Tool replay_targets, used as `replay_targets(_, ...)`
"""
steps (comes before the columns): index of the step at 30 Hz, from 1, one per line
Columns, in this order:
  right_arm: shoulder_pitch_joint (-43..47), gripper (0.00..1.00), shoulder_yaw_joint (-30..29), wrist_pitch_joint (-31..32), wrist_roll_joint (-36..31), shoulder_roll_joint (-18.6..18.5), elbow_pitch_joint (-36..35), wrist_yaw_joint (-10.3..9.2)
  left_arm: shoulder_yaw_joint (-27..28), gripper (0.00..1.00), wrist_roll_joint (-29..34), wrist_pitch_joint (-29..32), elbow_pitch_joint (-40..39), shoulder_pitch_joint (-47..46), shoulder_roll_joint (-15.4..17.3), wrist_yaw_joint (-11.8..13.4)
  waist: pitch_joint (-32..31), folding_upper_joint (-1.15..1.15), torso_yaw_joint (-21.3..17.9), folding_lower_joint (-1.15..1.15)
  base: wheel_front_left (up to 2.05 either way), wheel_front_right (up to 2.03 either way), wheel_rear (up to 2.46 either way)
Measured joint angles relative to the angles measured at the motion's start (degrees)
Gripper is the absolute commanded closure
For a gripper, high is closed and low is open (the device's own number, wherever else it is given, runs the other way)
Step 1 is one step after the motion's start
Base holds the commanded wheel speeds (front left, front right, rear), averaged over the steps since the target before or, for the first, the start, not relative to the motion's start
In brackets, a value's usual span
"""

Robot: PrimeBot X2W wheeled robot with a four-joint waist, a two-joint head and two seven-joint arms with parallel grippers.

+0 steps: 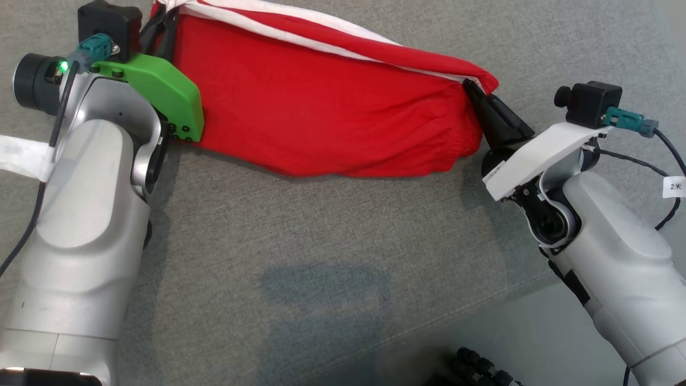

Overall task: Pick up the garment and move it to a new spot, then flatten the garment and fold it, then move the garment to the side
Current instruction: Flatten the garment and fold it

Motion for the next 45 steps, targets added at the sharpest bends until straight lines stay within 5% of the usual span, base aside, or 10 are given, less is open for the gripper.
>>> replay_targets(1, -0.31, 0.21, -0.04, -0.52, 0.29, 0.12, 0.46, 0.00, 0.11, 0.59, 0.01, -0.47, 0.69, -0.27, -0.02, 0.04, 0.38, 0.00, -0.28, 0.00, 0.00, 0.00, 0.00)
replay_targets(2, -0.59, 0.00, -0.20, -1.35, 0.49, 0.25, 0.93, 0.00, 0.35, 0.17, 0.00, -1.14, 1.19, -0.51, -0.14, 0.07, 0.70, 0.00, -0.52, 0.00, 0.00, 0.00, 0.00)
replay_targets(3, -0.88, 0.00, -0.20, -1.99, 0.55, 0.26, 1.20, 0.00, 0.49, 0.00, 0.00, -1.75, 1.79, -0.83, -0.26, 0.19, 0.92, 0.00, -0.70, 0.00, 0.00, 0.00, 0.00)
replay_targets(17, 0.63, 0.00, -1.29, -5.46, -0.40, -4.25, 4.58, 0.00, 2.18, 0.00, -4.02, -8.54, 9.01, -2.89, -3.35, -0.03, -2.15, 0.00, 1.63, 0.00, 0.00, 0.00, 0.00)
replay_targets(39, 8.87, 0.00, -6.61, -5.90, -2.65, -3.48, 3.52, 0.00, 1.21, 0.00, -13.93, -3.32, 20.82, 5.19, -5.03, -3.42, -10.41, 0.00, 3.50, 0.00, 0.00, 0.00, 0.00)
replay_targets(40, 9.10, 0.00, -6.86, -5.90, -2.71, -3.46, 3.33, 0.00, 1.14, 0.15, -14.21, -2.92, 20.95, 5.19, -5.03, -3.69, -10.56, 0.00, 3.29, 0.00, 0.00, 0.00, 0.00)
replay_targets(42, 9.54, 0.00, -7.21, -5.90, -3.12, -3.44, 3.12, 0.00, 0.92, 0.65, -14.27, -2.33, 21.16, 5.19, -5.06, -3.91, -10.82, 0.00, 2.91, 0.00, 0.00, 0.00, 0.00)
replay_targets(44, 9.79, 0.00, -7.48, -5.90, -3.36, -3.41, 2.96, 0.00, 0.53, 0.95, -14.52, -2.12, 21.61, 5.19, -5.12, -3.94, -11.12, 0.00, 2.63, 0.00, 0.00, 0.00, 0.00)
replay_targets(45, 10.01, 0.00, -7.64, -5.90, -3.55, -3.38, 2.79, 0.00, 0.26, 1.00, -14.67, -1.81, 21.92, 5.19, -5.12, -4.12, -11.28, 0.00, 2.52, 0.00, 0.00, 0.00, 0.00)
